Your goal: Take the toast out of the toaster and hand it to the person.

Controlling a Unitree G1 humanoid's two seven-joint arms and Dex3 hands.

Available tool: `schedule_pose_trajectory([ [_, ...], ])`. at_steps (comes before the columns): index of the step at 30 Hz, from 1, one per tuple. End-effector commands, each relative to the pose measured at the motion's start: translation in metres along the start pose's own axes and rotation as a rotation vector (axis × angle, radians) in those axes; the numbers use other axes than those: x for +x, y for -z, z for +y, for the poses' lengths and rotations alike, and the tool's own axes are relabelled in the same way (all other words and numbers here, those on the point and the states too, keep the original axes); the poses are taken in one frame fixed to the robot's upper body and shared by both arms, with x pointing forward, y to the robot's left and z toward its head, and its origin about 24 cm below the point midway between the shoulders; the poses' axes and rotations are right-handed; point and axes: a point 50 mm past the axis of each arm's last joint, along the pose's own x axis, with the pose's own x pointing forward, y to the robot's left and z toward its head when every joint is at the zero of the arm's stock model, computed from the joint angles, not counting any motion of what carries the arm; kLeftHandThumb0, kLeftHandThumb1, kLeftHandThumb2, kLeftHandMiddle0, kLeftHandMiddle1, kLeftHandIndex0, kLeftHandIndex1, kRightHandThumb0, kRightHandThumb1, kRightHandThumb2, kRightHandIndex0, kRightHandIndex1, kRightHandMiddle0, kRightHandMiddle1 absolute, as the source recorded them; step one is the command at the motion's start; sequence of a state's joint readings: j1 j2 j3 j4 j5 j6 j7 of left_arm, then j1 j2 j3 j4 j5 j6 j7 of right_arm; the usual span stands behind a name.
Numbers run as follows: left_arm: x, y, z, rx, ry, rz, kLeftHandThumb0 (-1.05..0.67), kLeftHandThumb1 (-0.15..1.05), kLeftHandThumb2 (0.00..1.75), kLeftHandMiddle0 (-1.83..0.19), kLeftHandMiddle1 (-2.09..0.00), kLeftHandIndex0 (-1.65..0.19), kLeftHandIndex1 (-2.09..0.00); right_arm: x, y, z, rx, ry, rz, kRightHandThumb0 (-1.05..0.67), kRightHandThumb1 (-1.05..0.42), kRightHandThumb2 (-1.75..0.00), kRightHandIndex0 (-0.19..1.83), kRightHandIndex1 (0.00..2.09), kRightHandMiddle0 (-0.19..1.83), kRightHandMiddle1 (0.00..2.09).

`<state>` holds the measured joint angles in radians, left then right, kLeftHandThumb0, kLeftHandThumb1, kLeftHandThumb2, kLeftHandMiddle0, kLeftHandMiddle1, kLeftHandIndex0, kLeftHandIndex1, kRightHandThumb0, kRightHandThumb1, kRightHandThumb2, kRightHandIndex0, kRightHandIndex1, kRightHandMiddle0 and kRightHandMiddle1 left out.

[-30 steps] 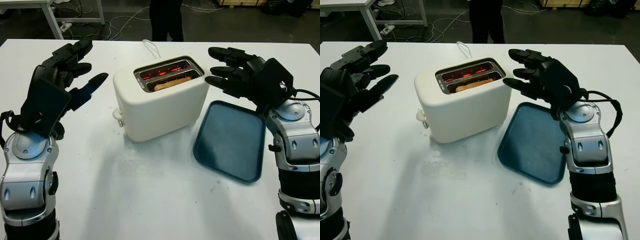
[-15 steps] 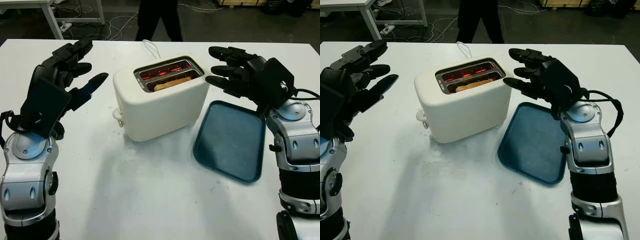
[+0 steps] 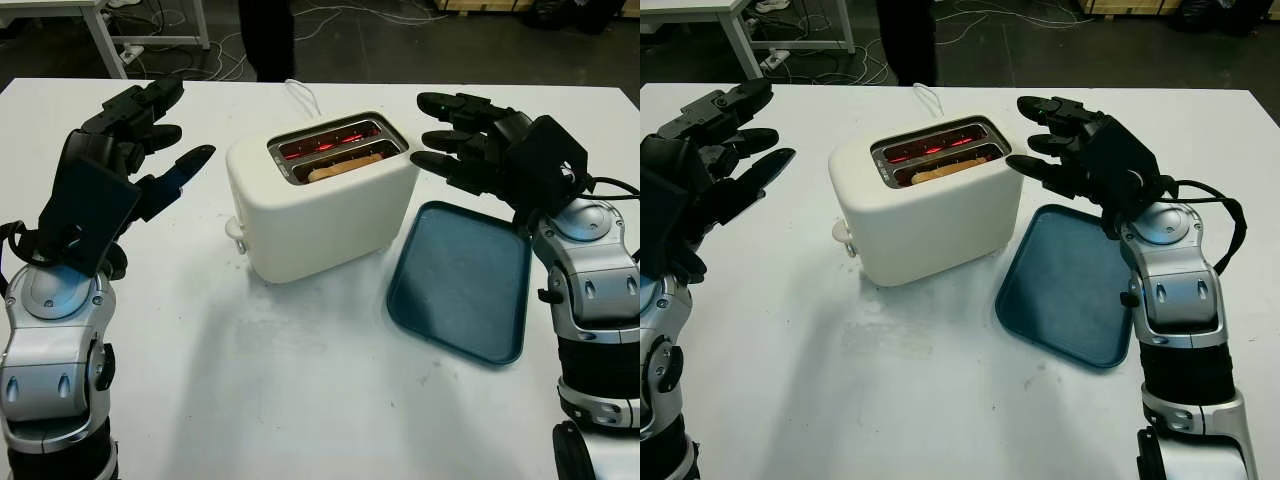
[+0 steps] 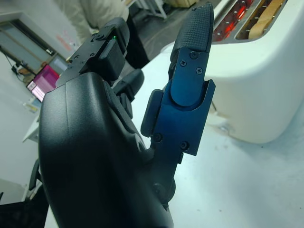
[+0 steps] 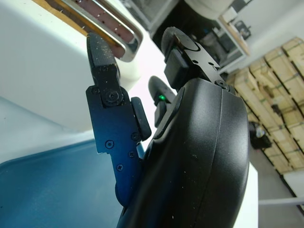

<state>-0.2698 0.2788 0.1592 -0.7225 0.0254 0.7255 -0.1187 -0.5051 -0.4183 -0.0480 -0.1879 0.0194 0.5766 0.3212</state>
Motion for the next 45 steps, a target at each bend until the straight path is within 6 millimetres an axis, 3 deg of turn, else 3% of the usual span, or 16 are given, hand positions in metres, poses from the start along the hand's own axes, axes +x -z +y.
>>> schedule_pose_trajectory([
  [1,-0.0009,-0.0012,-0.0003,-0.008,0.008,-0.006,-0.72,0.92,0.15,-0.07,-0.91,-0.45,-0.02,-0.0006,-0.0049,-0.0012,-0.007,0.009,-0.025,-0.44,-0.89,0.0,0.14,0.61,0.43,0.0],
  [30,-0.0044,-0.0014,0.0,-0.002,0.039,0.024,-0.74,0.92,0.18,-0.03,-0.91,-0.43,-0.02,-0.002,-0.0034,-0.0008,-0.01,0.022,-0.03,-0.48,-0.9,0.0,0.16,0.58,0.43,0.01],
  [45,-0.0056,-0.0018,-0.0007,0.016,0.049,0.057,-0.78,0.92,0.21,-0.03,-0.92,-0.43,-0.02,-0.0035,-0.0037,-0.0024,0.01,0.031,-0.028,-0.39,-0.92,-0.04,0.13,0.51,0.39,0.0],
])
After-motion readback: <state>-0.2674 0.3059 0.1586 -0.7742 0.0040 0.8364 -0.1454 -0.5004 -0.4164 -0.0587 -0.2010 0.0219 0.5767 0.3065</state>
